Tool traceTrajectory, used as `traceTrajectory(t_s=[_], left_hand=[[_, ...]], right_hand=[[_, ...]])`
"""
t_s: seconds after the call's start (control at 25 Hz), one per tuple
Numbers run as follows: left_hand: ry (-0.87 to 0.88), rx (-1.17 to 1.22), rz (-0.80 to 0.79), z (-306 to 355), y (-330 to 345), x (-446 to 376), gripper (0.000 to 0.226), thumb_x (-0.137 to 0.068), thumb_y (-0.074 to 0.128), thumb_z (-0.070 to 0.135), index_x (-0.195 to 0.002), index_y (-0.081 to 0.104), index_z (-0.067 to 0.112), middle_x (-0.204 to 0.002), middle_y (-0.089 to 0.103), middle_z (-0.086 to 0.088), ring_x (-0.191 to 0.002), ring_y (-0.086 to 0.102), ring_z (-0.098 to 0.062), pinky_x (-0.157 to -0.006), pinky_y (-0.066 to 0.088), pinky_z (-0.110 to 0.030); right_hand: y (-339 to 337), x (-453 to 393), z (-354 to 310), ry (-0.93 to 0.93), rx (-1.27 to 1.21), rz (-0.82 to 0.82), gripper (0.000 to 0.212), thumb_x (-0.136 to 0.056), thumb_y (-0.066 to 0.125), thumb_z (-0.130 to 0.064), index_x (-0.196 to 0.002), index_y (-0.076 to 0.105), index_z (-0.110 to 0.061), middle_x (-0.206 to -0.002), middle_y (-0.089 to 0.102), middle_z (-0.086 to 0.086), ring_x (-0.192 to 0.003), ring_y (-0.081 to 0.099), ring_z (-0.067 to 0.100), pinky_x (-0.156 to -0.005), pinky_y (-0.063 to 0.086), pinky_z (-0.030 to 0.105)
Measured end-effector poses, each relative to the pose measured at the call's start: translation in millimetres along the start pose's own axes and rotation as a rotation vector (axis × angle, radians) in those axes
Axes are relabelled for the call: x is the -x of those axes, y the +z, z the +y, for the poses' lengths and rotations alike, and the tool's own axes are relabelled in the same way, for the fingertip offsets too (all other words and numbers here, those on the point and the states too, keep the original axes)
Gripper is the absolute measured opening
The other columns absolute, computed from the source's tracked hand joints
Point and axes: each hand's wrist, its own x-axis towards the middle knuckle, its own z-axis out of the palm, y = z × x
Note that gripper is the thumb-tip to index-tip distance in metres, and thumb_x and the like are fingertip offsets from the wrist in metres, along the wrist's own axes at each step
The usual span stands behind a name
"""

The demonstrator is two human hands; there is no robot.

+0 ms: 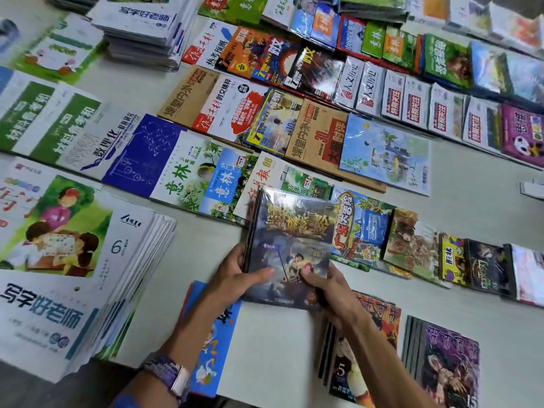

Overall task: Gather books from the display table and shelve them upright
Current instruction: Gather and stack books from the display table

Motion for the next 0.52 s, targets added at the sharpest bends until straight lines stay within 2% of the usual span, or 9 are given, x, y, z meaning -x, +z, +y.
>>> traceTrajectory(t_s=[0.08, 0.16, 0.2, 0.24, 0.28, 0.32, 0.4, 0.48, 0.52], left_hand=[[0.088, 0.006, -0.028, -12, 5, 13, 0.062, -0.056, 0.091, 0.036, -0.109, 0.060, 0.035, -0.105, 0.076, 0.006, -0.100, 0.073, -0.014, -0.086, 0.059, -0.030], [0.122, 0.006, -0.004, -23, 16, 26, 0.064, -0.054, 0.090, 0.027, -0.110, 0.061, 0.031, -0.102, 0.077, 0.004, -0.096, 0.074, -0.011, -0.083, 0.060, -0.028], [0.111, 0.018, 0.043, -30, 23, 32, 0.062, -0.054, 0.090, 0.023, -0.110, 0.064, 0.027, -0.101, 0.078, 0.000, -0.096, 0.075, -0.013, -0.084, 0.060, -0.029], [0.087, 0.027, 0.099, -35, 32, 38, 0.058, -0.057, 0.091, 0.017, -0.110, 0.068, 0.019, -0.102, 0.078, -0.006, -0.098, 0.074, -0.018, -0.087, 0.060, -0.032], [0.067, 0.029, 0.136, -39, 40, 45, 0.053, -0.061, 0.090, 0.011, -0.111, 0.070, 0.008, -0.103, 0.077, -0.011, -0.102, 0.073, -0.024, -0.092, 0.058, -0.038], [0.060, 0.024, 0.152, -42, 47, 51, 0.052, -0.064, 0.089, 0.009, -0.111, 0.069, -0.001, -0.104, 0.076, -0.012, -0.104, 0.072, -0.026, -0.096, 0.056, -0.043], [0.090, 0.040, 0.169, -36, 54, 62, 0.065, -0.059, 0.087, 0.023, -0.112, 0.066, -0.009, -0.105, 0.075, -0.010, -0.104, 0.071, -0.021, -0.099, 0.055, -0.044], [0.189, 0.056, 0.203, -20, 56, 72, 0.078, -0.055, 0.085, 0.036, -0.114, 0.062, -0.009, -0.107, 0.074, -0.012, -0.105, 0.070, -0.017, -0.098, 0.055, -0.039], [0.251, 0.067, 0.226, -11, 58, 77, 0.080, -0.055, 0.085, 0.034, -0.117, 0.058, -0.008, -0.110, 0.071, -0.014, -0.107, 0.069, -0.020, -0.098, 0.054, -0.037]], right_hand=[[-12, 10, -1, -0.094, 0.180, 0.003, 0.046, -0.069, 0.079, 0.003, -0.111, 0.067, -0.011, -0.103, 0.077, 0.017, -0.091, 0.074, 0.036, -0.072, 0.063, 0.043], [-18, 14, -4, -0.217, 0.432, 0.015, 0.042, -0.059, 0.068, 0.003, -0.089, 0.075, -0.027, -0.085, 0.079, -0.008, -0.079, 0.073, 0.007, -0.062, 0.057, 0.019], [-19, 18, -5, -0.254, 0.508, 0.022, 0.044, -0.058, 0.063, 0.000, -0.085, 0.075, -0.033, -0.082, 0.077, -0.020, -0.079, 0.069, -0.006, -0.063, 0.053, 0.011], [-20, 22, -5, -0.292, 0.569, 0.027, 0.049, -0.058, 0.061, -0.003, -0.093, 0.074, -0.034, -0.087, 0.075, -0.026, -0.084, 0.066, -0.013, -0.068, 0.051, 0.007], [-21, 26, -3, -0.317, 0.612, 0.024, 0.052, -0.060, 0.060, -0.003, -0.105, 0.072, -0.027, -0.096, 0.073, -0.026, -0.091, 0.064, -0.016, -0.074, 0.050, 0.006], [-24, 28, 0, -0.341, 0.626, 0.008, 0.054, -0.064, 0.061, -0.001, -0.114, 0.069, -0.018, -0.106, 0.072, -0.021, -0.097, 0.063, -0.015, -0.080, 0.051, 0.008], [-29, 33, 4, -0.365, 0.614, -0.032, 0.053, -0.070, 0.062, 0.004, -0.121, 0.066, -0.011, -0.116, 0.071, -0.010, -0.106, 0.063, -0.009, -0.089, 0.050, 0.012], [-29, 37, -2, -0.387, 0.601, -0.055, 0.052, -0.075, 0.061, 0.005, -0.125, 0.064, -0.010, -0.119, 0.070, -0.012, -0.111, 0.062, -0.005, -0.092, 0.048, 0.009], [-27, 39, -6, -0.399, 0.601, -0.062, 0.053, -0.074, 0.058, 0.005, -0.125, 0.063, -0.010, -0.116, 0.070, -0.018, -0.111, 0.061, -0.007, -0.091, 0.047, 0.008]])
